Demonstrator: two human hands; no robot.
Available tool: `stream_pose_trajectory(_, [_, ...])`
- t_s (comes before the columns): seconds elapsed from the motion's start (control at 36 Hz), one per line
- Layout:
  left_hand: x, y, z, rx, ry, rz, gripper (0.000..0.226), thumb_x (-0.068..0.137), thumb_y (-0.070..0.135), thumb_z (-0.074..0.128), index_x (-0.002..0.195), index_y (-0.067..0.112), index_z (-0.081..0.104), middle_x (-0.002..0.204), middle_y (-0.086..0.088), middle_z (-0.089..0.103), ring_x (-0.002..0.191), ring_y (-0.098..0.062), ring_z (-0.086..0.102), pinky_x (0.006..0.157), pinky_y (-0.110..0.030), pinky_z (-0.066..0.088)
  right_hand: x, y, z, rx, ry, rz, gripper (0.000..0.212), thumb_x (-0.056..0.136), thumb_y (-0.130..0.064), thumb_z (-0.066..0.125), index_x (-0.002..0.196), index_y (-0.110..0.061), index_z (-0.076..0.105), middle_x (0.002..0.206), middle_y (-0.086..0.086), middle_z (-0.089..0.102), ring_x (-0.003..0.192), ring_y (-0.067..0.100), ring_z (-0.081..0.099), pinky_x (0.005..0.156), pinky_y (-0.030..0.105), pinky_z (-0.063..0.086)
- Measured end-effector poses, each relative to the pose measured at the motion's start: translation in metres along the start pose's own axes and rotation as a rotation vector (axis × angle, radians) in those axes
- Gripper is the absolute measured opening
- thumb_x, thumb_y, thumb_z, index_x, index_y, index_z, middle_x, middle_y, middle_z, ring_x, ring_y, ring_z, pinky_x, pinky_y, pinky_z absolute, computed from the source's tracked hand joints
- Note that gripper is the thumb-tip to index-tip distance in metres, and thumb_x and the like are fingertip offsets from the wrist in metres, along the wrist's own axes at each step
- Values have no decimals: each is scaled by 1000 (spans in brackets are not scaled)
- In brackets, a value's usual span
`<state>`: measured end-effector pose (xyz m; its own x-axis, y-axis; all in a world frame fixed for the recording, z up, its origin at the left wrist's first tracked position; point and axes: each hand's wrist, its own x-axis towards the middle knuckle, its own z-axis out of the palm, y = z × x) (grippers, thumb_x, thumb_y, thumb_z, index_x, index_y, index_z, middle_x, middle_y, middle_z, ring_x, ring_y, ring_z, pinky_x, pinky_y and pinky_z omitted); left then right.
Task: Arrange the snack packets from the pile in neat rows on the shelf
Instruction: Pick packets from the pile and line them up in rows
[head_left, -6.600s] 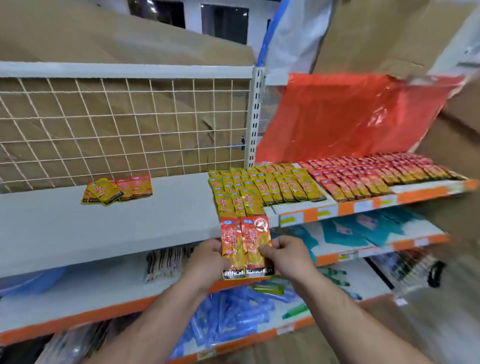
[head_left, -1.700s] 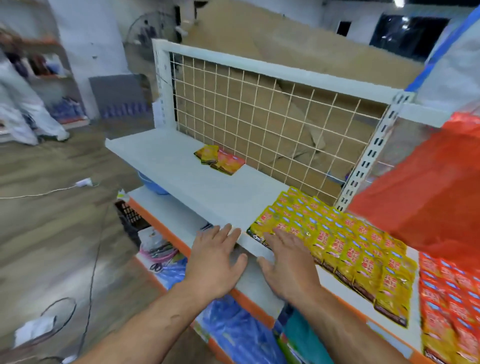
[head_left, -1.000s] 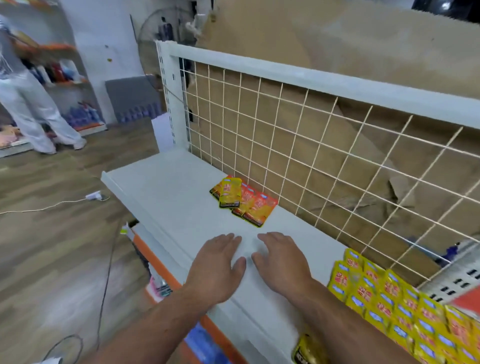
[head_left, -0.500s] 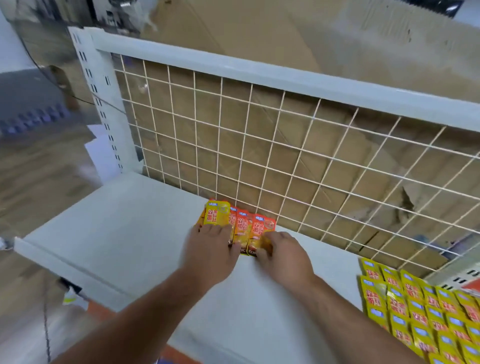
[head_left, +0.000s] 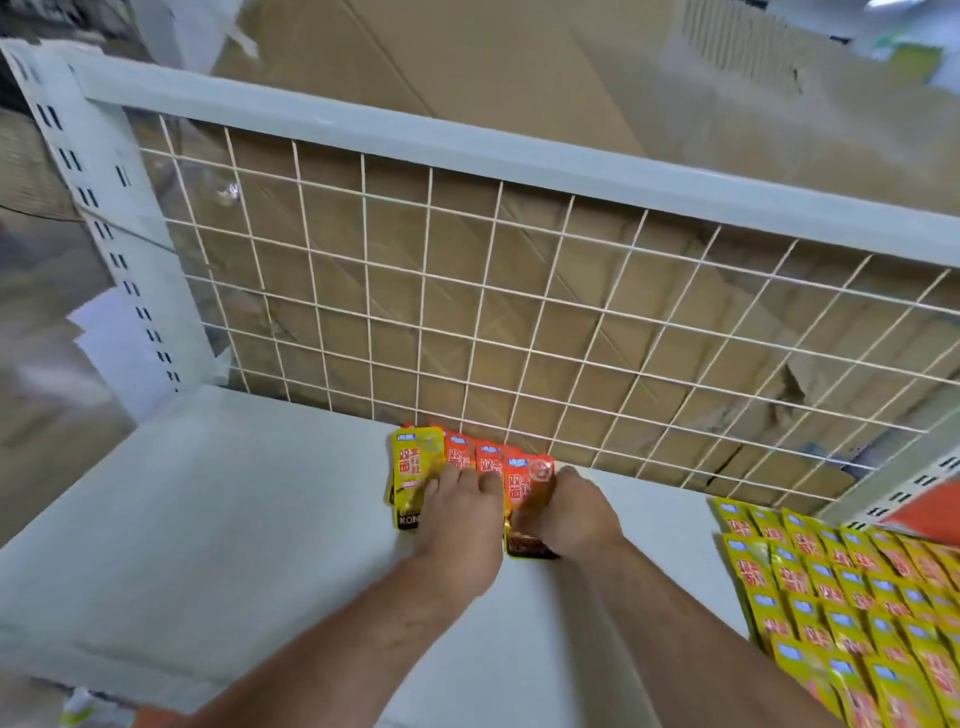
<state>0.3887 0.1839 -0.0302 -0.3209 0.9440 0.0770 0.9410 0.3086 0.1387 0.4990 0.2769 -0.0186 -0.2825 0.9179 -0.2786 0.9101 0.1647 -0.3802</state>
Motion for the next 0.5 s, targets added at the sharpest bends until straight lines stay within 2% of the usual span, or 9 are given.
stream_pose_trajectory(0.08, [4,3,2,-46,-10,5,58,87,21,56,142,14,37,130,-5,53,120,-27,42,101,-35,32,-4,5,-2,16,-9,12,55,72,-49,73,108,-18,45,112,1,62,106,22,62,75,27,43])
stream_pose_trajectory(0.14, [6,5,2,-76,-7,1,71,85,18,57,149,8,27,135,-7,51,122,-26,44,106,-32,29,-7,8,-2,25,-11,15,56,71,-48,75,110,-18,48,112,-1,63,106,21,62,76,28,45])
stream_pose_trajectory(0.22, [6,13,1,-140,-43,3,79,85,17,59,151,3,18,140,-9,46,127,-25,42,109,-30,24,-14,13,-1,33,-17,15,54,70,-46,76,111,-19,53,111,-2,64,104,19,62,79,28,47])
stream_pose_trajectory(0.28, [5,19,1,-177,-74,-13,74,88,20,59,150,4,20,140,-10,44,129,-26,40,110,-31,24,-20,16,-1,51,-5,9,54,69,-46,78,110,-19,54,109,-2,65,102,19,63,74,27,45])
stream_pose_trajectory(0.39, [-2,27,10,-225,-80,-4,53,86,27,63,133,16,42,128,-5,51,118,-24,45,100,-32,33,-34,23,1,89,23,-17,48,69,-40,77,107,-19,56,105,0,65,97,20,63,70,27,43])
stream_pose_trajectory(0.5, [-12,38,13,-302,-65,-4,43,84,23,63,123,17,45,122,-4,43,115,-22,45,86,-29,39,-45,32,1,136,90,-22,40,70,-34,75,103,-20,57,100,-2,65,91,19,61,71,29,46])
